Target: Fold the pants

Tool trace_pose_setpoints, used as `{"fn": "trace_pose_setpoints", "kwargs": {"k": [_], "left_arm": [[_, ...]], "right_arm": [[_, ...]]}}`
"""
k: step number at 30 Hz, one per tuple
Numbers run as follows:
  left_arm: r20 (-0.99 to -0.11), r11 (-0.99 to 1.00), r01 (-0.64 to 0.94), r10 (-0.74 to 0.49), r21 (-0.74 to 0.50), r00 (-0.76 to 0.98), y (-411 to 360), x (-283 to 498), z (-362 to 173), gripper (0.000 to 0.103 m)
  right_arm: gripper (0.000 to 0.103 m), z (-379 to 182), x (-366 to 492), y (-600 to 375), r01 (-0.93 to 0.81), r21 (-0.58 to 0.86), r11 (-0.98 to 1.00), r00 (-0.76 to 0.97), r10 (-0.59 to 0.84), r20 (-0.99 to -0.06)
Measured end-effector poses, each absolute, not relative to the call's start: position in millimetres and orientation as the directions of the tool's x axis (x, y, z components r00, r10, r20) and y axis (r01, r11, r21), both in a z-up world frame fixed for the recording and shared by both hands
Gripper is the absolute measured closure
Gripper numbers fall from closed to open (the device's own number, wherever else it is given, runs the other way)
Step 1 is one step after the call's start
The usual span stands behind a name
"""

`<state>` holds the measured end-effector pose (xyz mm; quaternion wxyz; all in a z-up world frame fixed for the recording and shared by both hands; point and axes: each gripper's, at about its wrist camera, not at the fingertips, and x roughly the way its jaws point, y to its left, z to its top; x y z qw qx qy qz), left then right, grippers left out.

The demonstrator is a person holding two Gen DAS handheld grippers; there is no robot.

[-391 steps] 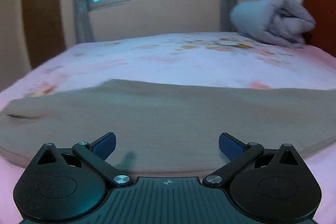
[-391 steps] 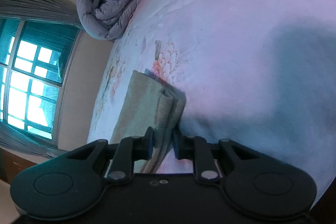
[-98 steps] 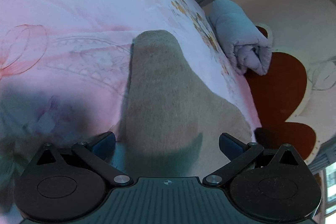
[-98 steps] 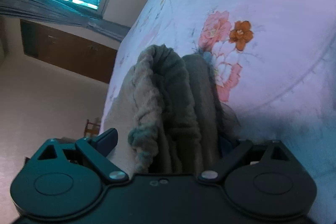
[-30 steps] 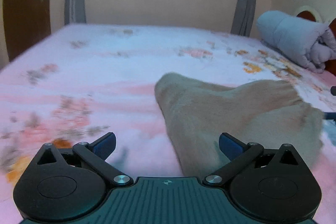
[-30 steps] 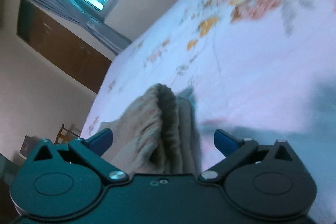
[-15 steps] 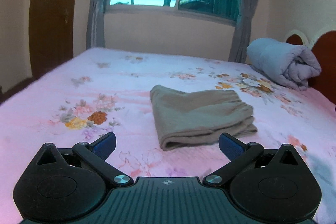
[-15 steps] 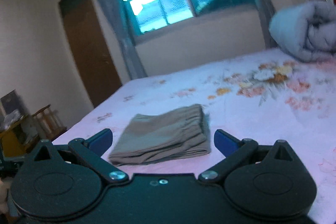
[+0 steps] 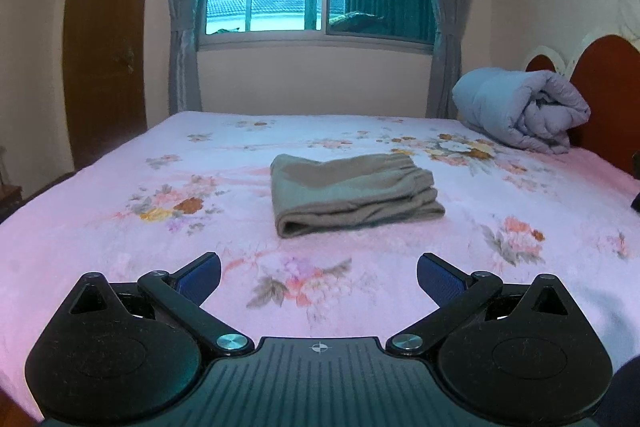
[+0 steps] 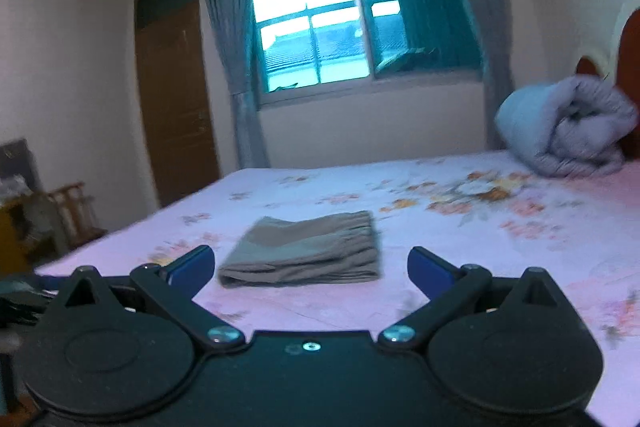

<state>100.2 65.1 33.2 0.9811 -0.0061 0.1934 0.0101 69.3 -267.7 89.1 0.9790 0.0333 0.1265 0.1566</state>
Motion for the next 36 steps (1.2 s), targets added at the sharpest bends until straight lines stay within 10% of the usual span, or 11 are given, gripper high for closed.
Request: {"fn": "trace_pose_setpoints", "kwargs": {"k": [36], "left_arm": [[-0.325, 0.997, -0.057, 0.037, -0.052, 0.945, 52.7, 73.8, -10.9, 0.0]], "right_arm": [[0.006, 18.6, 62.2, -253.7, -0.228, 0.085, 0.97, 0.927, 0.243, -0.286]]}}
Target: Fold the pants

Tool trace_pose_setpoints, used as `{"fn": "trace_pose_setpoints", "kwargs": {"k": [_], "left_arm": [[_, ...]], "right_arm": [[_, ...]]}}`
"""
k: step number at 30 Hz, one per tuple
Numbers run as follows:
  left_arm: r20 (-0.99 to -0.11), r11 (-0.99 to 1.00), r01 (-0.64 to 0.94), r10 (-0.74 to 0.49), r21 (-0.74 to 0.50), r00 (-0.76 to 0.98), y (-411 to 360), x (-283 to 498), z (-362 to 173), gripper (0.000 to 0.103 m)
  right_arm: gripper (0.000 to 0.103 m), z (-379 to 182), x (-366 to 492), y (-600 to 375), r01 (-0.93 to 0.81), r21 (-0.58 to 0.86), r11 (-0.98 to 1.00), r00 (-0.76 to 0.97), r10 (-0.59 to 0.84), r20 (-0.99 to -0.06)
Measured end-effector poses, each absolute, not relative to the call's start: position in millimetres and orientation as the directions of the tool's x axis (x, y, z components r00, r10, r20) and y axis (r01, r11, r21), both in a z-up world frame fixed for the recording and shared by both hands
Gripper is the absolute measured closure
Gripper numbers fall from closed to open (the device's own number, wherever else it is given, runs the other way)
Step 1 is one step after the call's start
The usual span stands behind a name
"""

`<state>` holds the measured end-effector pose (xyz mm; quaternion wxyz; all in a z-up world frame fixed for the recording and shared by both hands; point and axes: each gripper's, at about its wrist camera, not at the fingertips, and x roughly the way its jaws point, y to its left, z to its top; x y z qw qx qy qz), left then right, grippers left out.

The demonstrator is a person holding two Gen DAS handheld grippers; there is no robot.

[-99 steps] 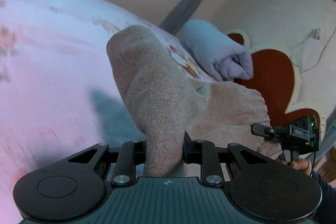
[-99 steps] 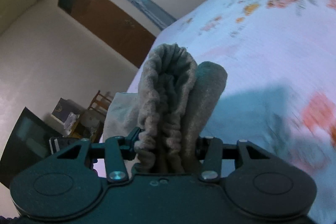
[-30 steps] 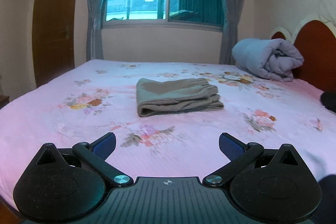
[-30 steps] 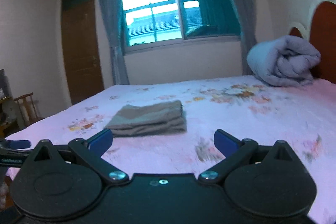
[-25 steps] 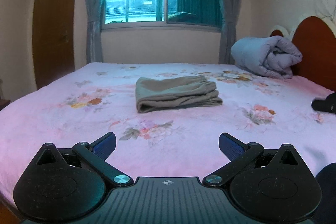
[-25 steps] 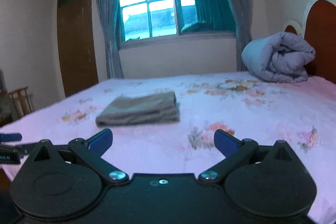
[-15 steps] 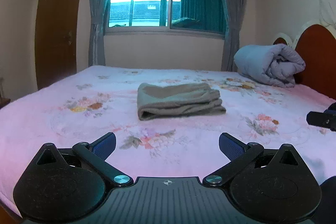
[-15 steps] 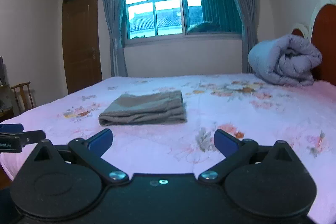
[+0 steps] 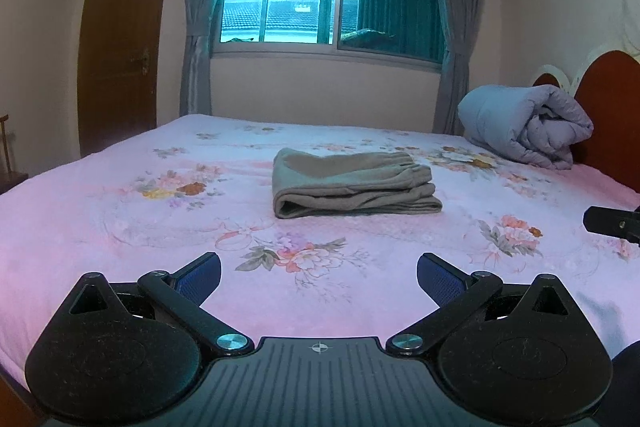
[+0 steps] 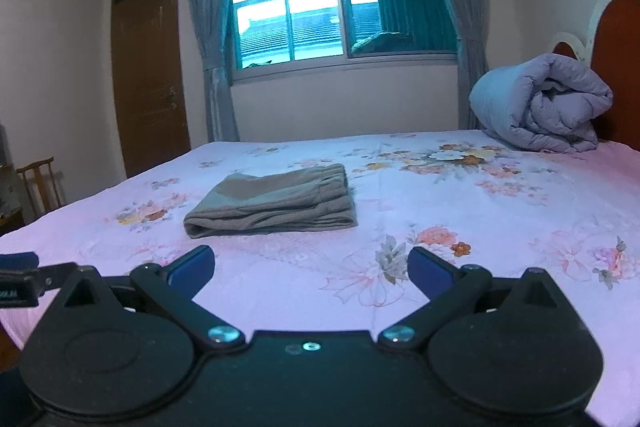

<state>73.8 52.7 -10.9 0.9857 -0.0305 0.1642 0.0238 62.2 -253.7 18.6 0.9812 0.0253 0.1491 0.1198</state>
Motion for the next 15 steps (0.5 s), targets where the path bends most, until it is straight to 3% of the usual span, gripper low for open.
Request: {"fn": "trace_pose_setpoints", "kwargs": {"k": [15], "left_arm": [[-0.32, 0.997, -0.06, 0.042, -0.046, 0.946, 53.1, 71.3, -11.7, 0.0]], "right_arm": [[0.006, 18.0, 61.0, -247.3, -0.251, 0.045, 0.967, 0.922, 0.253, -0.293]]}}
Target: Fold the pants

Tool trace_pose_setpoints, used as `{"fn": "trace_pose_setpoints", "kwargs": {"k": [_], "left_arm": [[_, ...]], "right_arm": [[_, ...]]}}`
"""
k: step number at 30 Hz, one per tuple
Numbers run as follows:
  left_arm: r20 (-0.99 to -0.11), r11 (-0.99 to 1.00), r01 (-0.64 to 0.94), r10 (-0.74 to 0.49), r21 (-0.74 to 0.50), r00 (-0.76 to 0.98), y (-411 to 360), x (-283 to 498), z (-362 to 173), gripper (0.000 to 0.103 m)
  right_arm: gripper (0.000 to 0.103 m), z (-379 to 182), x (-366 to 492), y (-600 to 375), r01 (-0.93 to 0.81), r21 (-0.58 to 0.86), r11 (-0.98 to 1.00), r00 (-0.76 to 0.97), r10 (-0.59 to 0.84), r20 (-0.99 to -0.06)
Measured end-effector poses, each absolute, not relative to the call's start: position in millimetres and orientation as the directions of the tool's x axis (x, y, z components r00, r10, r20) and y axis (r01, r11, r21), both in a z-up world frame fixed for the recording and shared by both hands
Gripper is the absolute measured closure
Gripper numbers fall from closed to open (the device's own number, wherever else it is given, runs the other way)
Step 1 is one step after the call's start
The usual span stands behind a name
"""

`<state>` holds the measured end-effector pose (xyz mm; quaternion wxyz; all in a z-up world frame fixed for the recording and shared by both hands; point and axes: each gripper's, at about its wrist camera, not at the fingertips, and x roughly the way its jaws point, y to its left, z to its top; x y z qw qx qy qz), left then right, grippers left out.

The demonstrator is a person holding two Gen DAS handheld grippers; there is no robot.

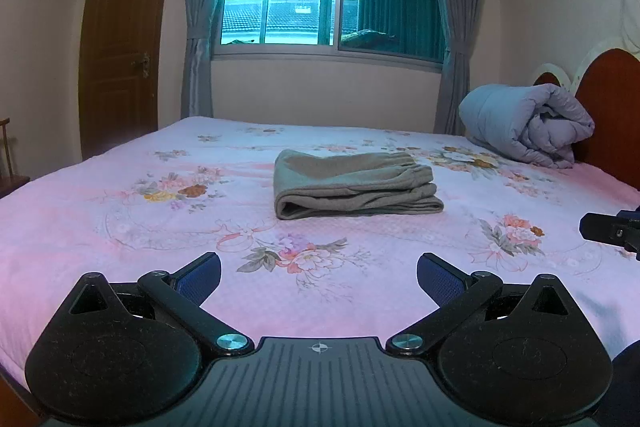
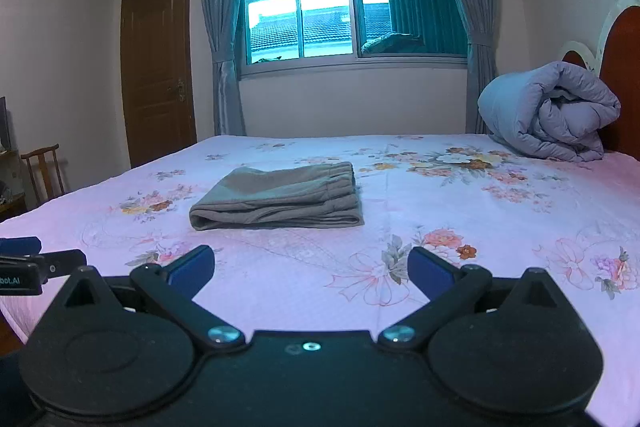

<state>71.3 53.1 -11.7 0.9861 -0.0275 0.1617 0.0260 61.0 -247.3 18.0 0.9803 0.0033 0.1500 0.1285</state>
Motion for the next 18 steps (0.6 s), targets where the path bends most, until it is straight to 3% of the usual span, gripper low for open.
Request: {"fn": "trace_pose_setpoints", "kwargs": {"k": [18], "left_arm": [[-0.32, 0.998, -0.051, 0.035, -0.04, 0.947, 52.7, 71.5, -10.9, 0.0]], "right_arm": [[0.006, 17.4, 61.2, -247.4, -0.252, 0.041, 0.967, 0.92, 0.253, -0.3]]}}
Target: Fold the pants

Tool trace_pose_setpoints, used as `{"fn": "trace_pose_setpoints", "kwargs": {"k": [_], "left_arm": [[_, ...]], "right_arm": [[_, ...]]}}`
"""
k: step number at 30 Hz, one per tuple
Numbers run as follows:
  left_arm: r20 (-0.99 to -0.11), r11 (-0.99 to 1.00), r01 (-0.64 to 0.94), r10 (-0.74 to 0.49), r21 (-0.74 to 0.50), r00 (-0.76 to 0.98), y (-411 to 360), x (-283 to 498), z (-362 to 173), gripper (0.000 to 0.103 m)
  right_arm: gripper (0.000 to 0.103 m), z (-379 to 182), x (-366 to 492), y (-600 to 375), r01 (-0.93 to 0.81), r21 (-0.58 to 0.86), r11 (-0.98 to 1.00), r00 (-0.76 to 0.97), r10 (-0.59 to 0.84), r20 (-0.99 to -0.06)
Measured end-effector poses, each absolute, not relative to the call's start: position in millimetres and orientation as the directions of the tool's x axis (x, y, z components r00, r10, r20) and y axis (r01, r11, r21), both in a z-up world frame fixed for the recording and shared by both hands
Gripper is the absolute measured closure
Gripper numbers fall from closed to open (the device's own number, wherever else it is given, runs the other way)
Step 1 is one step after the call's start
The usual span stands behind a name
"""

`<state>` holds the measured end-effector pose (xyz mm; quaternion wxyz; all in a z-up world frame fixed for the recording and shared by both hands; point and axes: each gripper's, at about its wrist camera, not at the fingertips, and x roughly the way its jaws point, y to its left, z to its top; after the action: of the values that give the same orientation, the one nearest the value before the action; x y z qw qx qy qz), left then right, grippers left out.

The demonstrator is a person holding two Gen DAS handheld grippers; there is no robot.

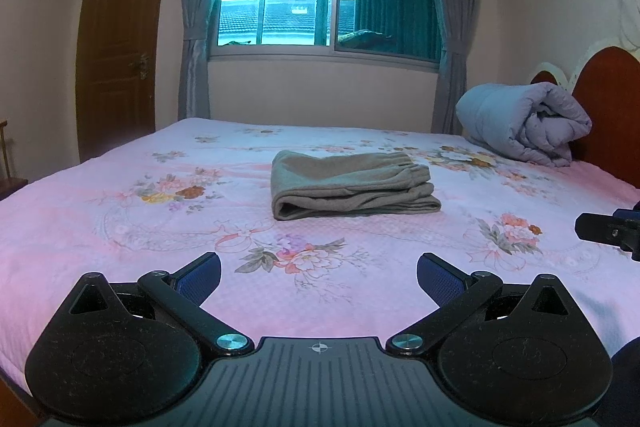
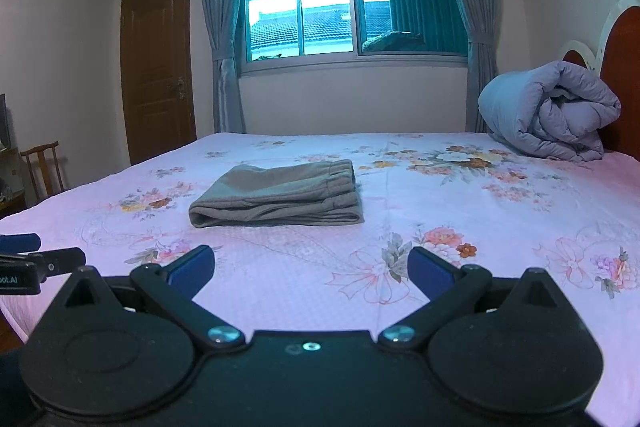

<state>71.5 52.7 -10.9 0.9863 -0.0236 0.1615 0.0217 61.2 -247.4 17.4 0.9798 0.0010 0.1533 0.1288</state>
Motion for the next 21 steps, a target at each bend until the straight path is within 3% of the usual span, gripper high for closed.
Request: {"fn": "trace_pose_setpoints", "kwargs": {"k": [21], "left_arm": [[-0.32, 0.998, -0.05, 0.035, -0.038, 0.947, 52.4, 71.5, -10.9, 0.0]], "right_arm": [[0.006, 15.4, 60.5, -248.0, -0.251, 0.048, 0.967, 0.918, 0.253, -0.304]]}}
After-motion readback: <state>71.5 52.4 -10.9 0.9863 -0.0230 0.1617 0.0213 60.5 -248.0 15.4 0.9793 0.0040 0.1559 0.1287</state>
